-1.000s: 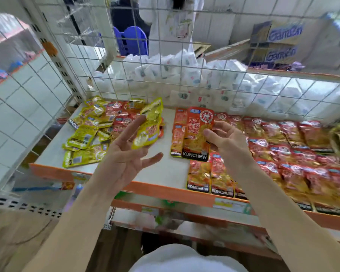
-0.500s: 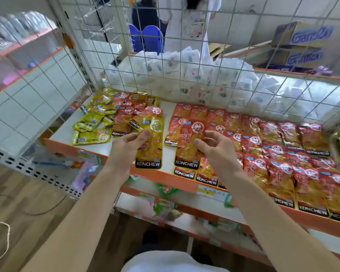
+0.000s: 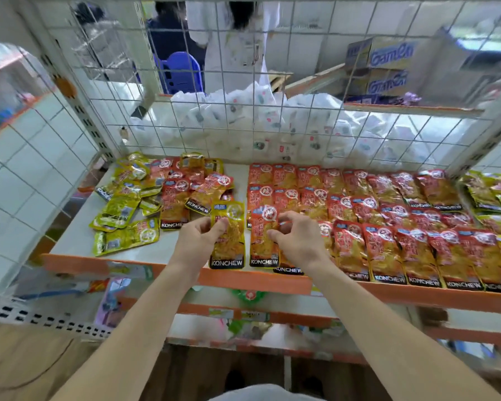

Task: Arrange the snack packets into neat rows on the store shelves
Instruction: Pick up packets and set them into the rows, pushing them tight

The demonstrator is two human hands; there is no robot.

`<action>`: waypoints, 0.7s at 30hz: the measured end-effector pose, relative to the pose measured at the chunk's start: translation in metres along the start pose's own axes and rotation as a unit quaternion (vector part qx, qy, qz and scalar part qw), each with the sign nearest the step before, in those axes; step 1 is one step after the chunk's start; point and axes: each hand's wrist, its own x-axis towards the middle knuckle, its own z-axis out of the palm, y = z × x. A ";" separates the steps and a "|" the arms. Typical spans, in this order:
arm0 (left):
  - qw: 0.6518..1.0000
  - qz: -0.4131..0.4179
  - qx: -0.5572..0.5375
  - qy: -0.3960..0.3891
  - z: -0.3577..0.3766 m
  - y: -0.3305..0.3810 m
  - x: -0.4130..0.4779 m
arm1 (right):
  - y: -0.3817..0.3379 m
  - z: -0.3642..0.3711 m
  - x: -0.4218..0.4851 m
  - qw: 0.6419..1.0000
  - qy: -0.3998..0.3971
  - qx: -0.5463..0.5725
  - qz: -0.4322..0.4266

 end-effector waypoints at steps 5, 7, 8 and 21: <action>0.999 0.020 0.024 -0.023 -0.009 -0.010 0.011 | 0.009 0.026 -0.007 0.980 0.096 -0.165 -0.056; 0.999 0.021 0.039 -0.031 -0.007 -0.013 0.015 | 0.014 0.032 -0.012 0.975 0.121 -0.176 -0.066; 0.998 0.028 0.045 -0.035 -0.004 -0.014 0.016 | 0.017 0.033 -0.014 0.974 0.126 -0.170 -0.085; 0.990 0.032 0.017 -0.139 0.008 -0.020 0.016 | 0.033 0.033 -0.028 0.944 -0.002 -0.313 -0.105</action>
